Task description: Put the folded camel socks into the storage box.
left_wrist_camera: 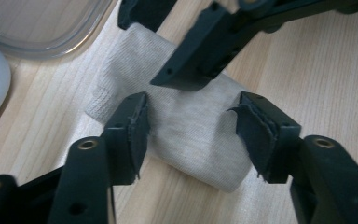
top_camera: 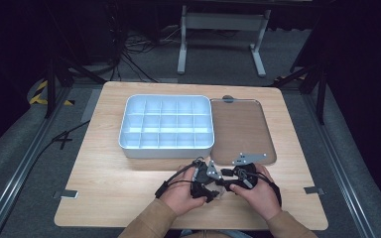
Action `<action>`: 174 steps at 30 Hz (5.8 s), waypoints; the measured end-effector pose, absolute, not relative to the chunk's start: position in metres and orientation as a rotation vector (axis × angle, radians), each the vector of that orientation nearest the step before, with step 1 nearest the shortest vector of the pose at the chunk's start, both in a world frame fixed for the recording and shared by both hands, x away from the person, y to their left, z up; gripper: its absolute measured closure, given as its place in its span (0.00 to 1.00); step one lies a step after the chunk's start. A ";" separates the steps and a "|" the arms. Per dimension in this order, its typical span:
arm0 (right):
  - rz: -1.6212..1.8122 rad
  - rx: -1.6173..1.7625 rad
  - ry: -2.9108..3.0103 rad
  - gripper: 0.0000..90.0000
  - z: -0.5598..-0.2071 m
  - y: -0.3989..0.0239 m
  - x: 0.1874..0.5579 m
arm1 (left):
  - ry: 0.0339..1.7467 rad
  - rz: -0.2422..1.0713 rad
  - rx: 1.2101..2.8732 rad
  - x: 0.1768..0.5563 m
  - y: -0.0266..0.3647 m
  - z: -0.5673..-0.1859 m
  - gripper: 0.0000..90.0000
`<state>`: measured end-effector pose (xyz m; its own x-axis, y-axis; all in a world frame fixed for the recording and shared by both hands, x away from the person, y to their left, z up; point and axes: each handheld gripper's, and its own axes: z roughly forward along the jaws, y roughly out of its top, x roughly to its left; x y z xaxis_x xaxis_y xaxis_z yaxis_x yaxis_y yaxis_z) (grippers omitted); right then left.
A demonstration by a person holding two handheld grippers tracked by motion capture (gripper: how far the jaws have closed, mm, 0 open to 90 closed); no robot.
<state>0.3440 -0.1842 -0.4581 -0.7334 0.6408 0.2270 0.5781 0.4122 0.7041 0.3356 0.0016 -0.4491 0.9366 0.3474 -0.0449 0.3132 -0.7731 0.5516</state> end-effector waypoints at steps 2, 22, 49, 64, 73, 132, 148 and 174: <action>1.220 1.117 2.585 0.57 -0.461 -0.183 0.346 | 0.475 0.082 2.516 0.334 0.001 -0.449 0.45; 1.262 1.207 2.678 0.55 -0.473 -0.178 0.356 | 0.527 0.057 2.523 0.332 0.021 -0.435 0.39; 1.313 1.180 2.726 0.83 -0.462 -0.174 0.351 | 0.659 0.119 2.468 0.344 0.062 -0.422 0.41; 1.375 1.147 2.675 0.83 -0.438 -0.181 0.348 | 0.697 0.130 2.466 0.345 0.072 -0.419 0.41; 1.391 1.130 2.637 0.83 -0.424 -0.188 0.350 | 0.728 0.133 2.455 0.345 0.078 -0.418 0.41; 1.252 0.929 2.562 0.82 -0.350 -0.203 0.410 | 0.785 0.146 2.433 0.343 0.096 -0.410 0.41; 1.171 0.848 2.575 0.82 -0.342 -0.191 0.437 | 0.858 0.176 2.408 0.335 0.118 -0.408 0.41; 1.077 0.698 2.661 0.81 -0.326 -0.171 0.485 | 0.885 0.169 2.397 0.337 0.128 -0.406 0.41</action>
